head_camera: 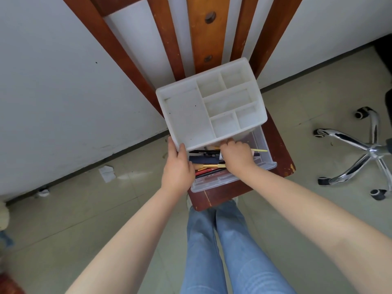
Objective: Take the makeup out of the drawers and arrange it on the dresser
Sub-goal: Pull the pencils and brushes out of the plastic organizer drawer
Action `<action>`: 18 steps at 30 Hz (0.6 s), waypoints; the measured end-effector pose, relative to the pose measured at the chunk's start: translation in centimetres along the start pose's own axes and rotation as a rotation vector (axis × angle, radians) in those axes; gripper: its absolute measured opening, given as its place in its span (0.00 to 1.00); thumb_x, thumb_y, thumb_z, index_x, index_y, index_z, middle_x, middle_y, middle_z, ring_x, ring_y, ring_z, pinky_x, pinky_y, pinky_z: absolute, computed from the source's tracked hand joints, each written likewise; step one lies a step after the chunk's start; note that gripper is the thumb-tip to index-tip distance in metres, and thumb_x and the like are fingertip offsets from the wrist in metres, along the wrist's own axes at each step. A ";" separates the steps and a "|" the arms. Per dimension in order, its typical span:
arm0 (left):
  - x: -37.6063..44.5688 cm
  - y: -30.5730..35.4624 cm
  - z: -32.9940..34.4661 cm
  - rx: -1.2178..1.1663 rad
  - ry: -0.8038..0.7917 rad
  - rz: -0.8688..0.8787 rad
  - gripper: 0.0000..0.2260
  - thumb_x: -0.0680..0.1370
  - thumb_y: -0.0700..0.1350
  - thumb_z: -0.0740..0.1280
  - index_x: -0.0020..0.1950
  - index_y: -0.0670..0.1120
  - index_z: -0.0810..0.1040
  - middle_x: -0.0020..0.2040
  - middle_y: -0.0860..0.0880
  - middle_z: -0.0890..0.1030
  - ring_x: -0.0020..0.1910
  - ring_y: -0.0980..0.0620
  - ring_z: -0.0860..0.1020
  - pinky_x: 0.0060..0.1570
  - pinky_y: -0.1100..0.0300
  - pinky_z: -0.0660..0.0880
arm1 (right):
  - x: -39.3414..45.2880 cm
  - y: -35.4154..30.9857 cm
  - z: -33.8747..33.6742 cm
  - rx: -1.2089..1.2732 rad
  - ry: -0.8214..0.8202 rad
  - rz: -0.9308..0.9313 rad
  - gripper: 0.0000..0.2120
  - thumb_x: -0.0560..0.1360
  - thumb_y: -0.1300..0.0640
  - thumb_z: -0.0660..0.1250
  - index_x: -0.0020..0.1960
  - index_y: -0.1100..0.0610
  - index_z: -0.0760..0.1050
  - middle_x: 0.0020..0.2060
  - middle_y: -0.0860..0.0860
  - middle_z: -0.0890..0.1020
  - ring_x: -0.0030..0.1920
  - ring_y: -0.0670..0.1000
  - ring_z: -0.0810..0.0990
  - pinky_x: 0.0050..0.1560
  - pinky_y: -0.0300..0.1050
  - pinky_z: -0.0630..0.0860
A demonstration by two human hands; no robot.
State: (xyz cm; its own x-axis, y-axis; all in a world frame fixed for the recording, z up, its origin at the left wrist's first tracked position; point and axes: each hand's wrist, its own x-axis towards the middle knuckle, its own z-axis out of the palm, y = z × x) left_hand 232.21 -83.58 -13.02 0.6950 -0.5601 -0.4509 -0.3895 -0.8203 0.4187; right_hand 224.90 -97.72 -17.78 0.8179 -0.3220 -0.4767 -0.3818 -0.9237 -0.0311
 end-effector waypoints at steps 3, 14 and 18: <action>-0.8 0.0 -0.1 0.081 0.073 0.010 0.22 0.75 0.36 0.61 0.69 0.36 0.63 0.73 0.32 0.53 0.69 0.33 0.62 0.63 0.47 0.68 | -2.0 1.6 -0.8 0.047 0.058 0.010 0.14 0.69 0.67 0.63 0.54 0.61 0.70 0.50 0.58 0.78 0.52 0.59 0.77 0.46 0.48 0.70; 0.7 3.2 5.1 0.408 -0.219 0.247 0.25 0.74 0.40 0.61 0.69 0.41 0.59 0.67 0.43 0.65 0.67 0.44 0.62 0.66 0.54 0.60 | -12.0 5.2 2.0 1.296 0.054 0.654 0.14 0.68 0.69 0.67 0.37 0.52 0.67 0.31 0.48 0.73 0.34 0.51 0.70 0.28 0.33 0.65; 2.8 4.5 5.7 0.511 -0.286 0.198 0.24 0.73 0.45 0.67 0.65 0.42 0.63 0.64 0.43 0.69 0.65 0.43 0.65 0.61 0.51 0.65 | -11.4 4.3 3.3 1.416 0.076 0.735 0.11 0.69 0.69 0.66 0.40 0.56 0.69 0.33 0.49 0.75 0.37 0.52 0.73 0.31 0.39 0.65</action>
State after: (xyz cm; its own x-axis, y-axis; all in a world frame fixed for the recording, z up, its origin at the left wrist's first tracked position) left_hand 228.96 -89.51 -16.89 0.4175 -0.6582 -0.6265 -0.7844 -0.6091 0.1172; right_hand 212.50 -97.29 -15.38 0.2868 -0.6391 -0.7137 -0.7229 0.3446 -0.5990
